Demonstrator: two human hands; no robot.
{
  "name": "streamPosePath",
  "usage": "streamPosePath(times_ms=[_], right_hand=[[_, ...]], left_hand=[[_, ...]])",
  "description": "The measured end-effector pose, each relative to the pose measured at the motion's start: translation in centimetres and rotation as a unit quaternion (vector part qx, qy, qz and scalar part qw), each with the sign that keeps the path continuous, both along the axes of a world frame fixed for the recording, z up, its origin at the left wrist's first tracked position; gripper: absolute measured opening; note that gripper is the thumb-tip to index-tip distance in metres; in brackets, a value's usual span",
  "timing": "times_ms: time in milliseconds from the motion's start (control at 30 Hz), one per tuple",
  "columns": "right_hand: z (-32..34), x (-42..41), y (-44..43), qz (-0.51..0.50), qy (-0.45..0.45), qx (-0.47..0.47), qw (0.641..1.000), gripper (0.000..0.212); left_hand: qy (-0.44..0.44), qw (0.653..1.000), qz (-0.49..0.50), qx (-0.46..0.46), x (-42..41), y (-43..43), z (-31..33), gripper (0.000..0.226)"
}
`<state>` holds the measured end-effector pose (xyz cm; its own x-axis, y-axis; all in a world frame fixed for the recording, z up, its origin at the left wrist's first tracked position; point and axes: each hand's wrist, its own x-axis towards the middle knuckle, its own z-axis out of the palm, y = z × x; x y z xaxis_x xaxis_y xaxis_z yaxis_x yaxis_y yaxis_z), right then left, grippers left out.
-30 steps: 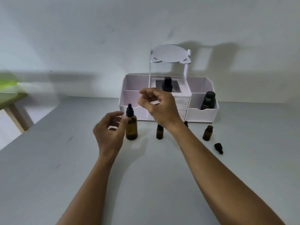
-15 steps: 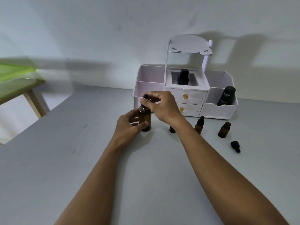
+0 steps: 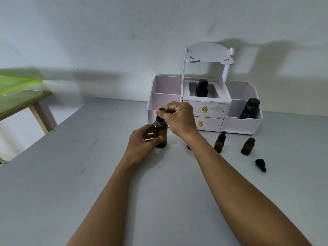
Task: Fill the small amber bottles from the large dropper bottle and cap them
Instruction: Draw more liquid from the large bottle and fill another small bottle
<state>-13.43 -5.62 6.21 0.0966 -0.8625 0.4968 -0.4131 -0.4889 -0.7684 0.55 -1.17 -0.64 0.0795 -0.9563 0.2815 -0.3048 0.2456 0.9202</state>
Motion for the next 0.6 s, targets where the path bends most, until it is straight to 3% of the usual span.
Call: streamPosePath(times_ms=[300,600], right_hand=[[0.5,-0.3,0.0,0.010,0.022,0.021,0.999,0.019],[4.1,-0.8,-0.3,0.048,-0.047,0.021,0.998,0.011]], left_hand=[[0.000,1.000,0.003,0.009,0.2,-0.1,-0.3,0.050],[0.006,1.000,0.006,0.013,0.3,-0.1,-0.3,0.052]])
